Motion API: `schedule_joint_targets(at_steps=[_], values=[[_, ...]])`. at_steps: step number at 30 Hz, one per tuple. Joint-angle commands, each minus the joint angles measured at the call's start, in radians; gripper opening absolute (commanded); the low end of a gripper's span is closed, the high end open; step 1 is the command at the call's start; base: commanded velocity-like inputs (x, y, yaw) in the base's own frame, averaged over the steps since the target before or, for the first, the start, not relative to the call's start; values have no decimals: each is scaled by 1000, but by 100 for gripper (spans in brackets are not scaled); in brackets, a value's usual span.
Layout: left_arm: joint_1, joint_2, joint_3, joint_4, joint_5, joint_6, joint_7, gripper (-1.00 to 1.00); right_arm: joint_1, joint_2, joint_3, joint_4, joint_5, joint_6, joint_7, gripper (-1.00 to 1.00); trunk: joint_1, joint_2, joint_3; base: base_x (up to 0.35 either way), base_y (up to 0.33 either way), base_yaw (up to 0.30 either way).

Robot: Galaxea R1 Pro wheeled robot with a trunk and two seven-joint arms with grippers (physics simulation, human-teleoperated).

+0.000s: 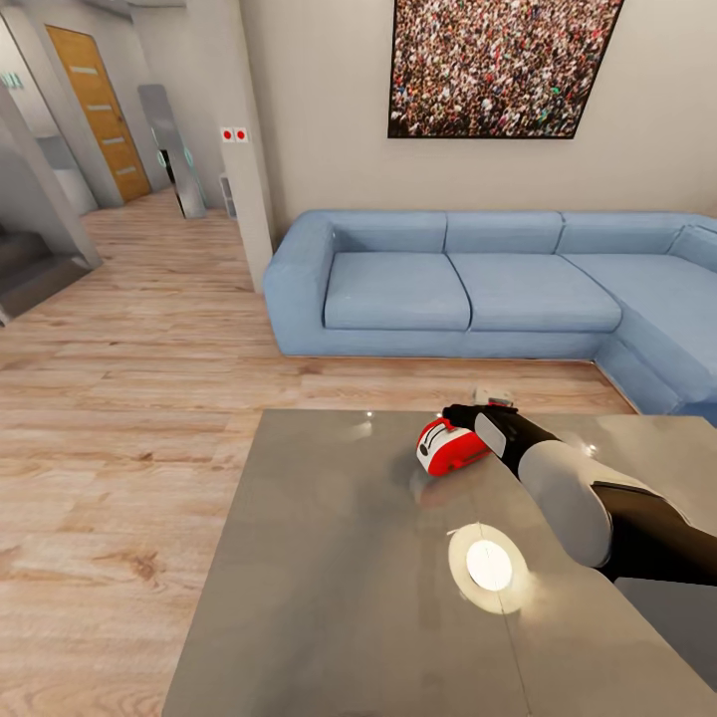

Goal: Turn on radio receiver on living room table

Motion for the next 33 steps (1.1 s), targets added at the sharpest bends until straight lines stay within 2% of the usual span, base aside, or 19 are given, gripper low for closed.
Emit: schedule_joint_targets(at_steps=[1,4,8,10,15,22,33], values=[[0,0,0,0,0,0,0,100,0,0,0,0,0,0,-2,100,0,0,0,0,0,0],[0,0,0,0,0,0,1,100,0,0,-2,-1,0,1,-20,100,0,0,0,0,0,0],[0,-1,0,0,0,0,1,100,0,1,-7,-3,-2,1,-90,100,0,0,0,0,0,0],[0,0,0,0,0,0,2,100,0,1,-11,-3,-6,1,-145,100,0,0,0,0,0,0],[0,1,0,0,-1,0,3,100,0,2,-14,-3,-23,0,-199,100,0,0,0,0,0,0],[0,2,0,0,-1,0,3,100,0,4,-14,-3,-53,0,-213,100,0,0,0,0,0,0],[0,6,1,1,-2,1,4,100,0,7,-14,-3,-57,0,-213,100,0,0,0,0,44,0]])
